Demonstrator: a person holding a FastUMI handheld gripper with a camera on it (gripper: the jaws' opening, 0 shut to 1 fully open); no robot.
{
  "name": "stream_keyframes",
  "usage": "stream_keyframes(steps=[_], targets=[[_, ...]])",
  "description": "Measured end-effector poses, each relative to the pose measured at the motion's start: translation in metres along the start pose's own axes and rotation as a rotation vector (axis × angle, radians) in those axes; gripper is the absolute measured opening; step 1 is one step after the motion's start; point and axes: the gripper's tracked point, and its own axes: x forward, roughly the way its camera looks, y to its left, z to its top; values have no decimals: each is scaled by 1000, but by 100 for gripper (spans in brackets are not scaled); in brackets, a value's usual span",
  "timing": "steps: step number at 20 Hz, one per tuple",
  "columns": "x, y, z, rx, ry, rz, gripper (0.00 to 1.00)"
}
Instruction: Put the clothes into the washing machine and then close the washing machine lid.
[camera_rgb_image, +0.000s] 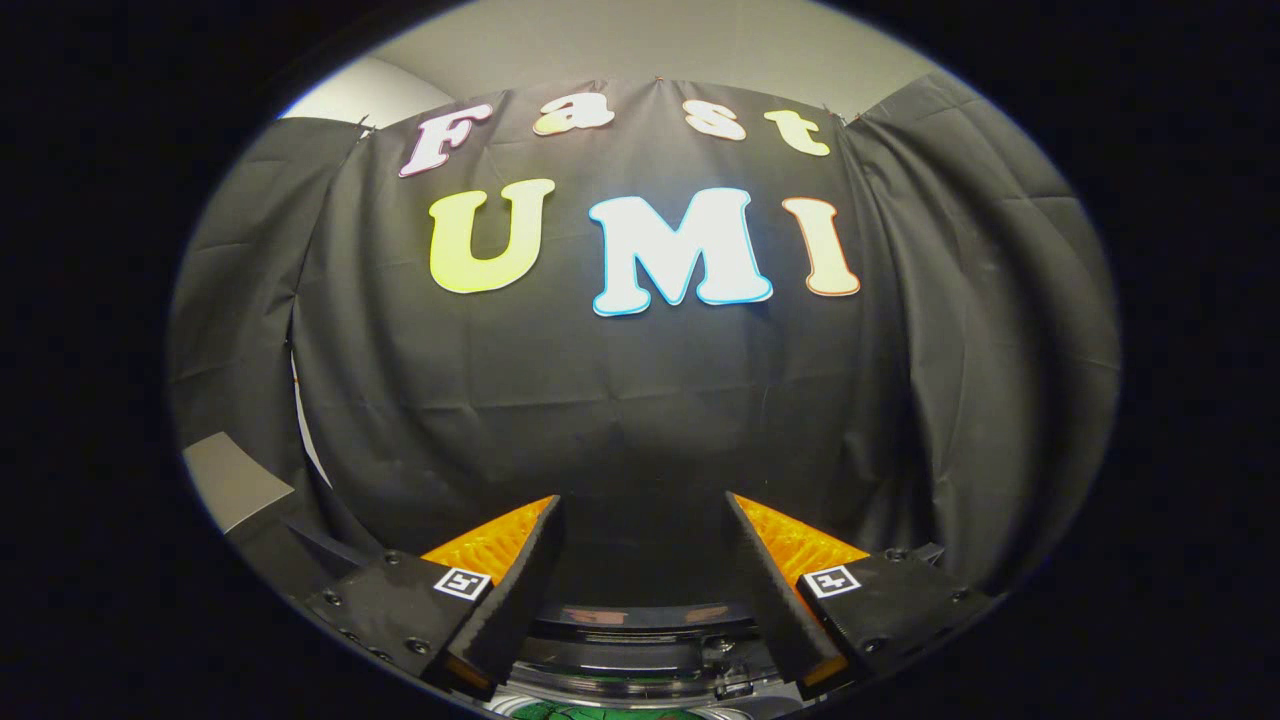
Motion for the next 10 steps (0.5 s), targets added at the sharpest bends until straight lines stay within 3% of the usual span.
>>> stream_keyframes(steps=[10], targets=[[-58,-3,-14,1,-14,-25,98]])
